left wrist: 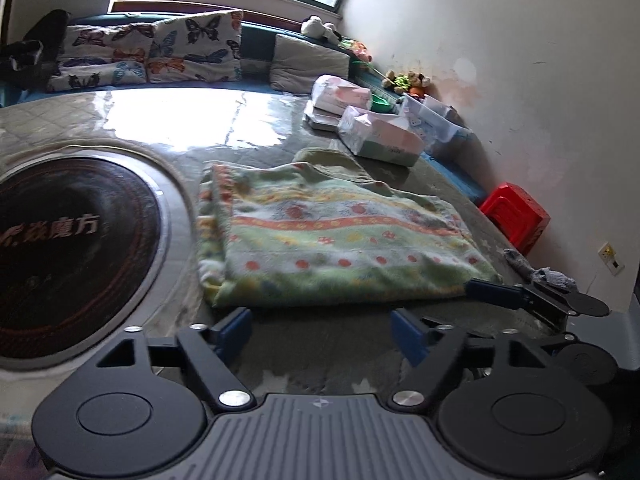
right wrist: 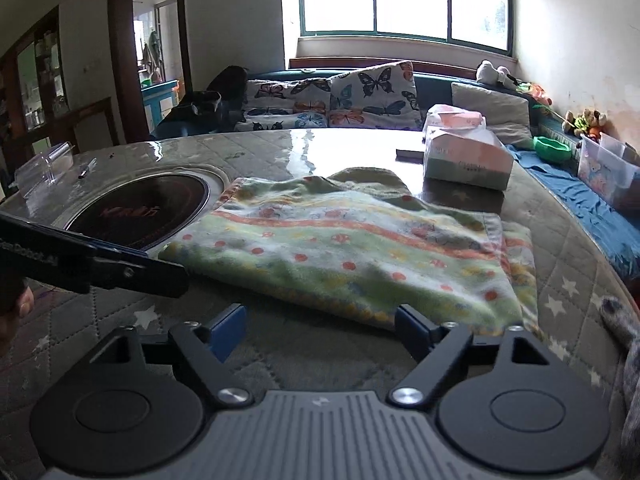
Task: Fold clothes
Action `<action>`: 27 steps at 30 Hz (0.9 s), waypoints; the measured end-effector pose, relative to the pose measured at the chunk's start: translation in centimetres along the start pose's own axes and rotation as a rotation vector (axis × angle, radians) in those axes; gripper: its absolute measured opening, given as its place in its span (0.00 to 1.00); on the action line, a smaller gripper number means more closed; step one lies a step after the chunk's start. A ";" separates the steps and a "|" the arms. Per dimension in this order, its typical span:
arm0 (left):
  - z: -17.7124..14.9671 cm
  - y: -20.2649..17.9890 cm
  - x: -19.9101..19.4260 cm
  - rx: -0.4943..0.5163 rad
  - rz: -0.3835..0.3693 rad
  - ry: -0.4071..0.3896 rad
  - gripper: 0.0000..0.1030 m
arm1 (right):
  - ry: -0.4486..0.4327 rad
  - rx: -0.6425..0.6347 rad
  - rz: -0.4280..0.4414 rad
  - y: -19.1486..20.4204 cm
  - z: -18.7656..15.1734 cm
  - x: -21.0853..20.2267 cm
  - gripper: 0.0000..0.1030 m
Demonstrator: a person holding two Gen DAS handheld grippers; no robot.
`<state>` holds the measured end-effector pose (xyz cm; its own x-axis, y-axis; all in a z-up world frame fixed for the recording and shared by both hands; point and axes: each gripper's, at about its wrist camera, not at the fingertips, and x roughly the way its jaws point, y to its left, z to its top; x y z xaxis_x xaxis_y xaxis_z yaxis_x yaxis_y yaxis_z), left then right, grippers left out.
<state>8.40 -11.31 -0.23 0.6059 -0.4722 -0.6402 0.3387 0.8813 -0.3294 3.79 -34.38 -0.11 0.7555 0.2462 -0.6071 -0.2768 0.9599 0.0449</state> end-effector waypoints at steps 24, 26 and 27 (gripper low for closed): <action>-2.6 1.0 -2.5 0.007 0.052 -0.002 1.00 | 0.005 0.040 -0.056 1.8 -1.6 -0.8 1.00; -2.7 1.0 -2.6 0.006 0.057 -0.004 1.00 | 0.004 0.046 -0.064 1.7 -1.7 -0.7 1.00; -2.7 1.0 -2.7 0.005 0.058 -0.005 1.00 | 0.004 0.050 -0.068 1.7 -1.7 -0.7 1.00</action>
<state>5.16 -9.14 -0.74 0.6283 -0.4206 -0.6545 0.3066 0.9070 -0.2886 1.79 -33.15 -0.96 0.7689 0.1798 -0.6135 -0.1947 0.9799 0.0432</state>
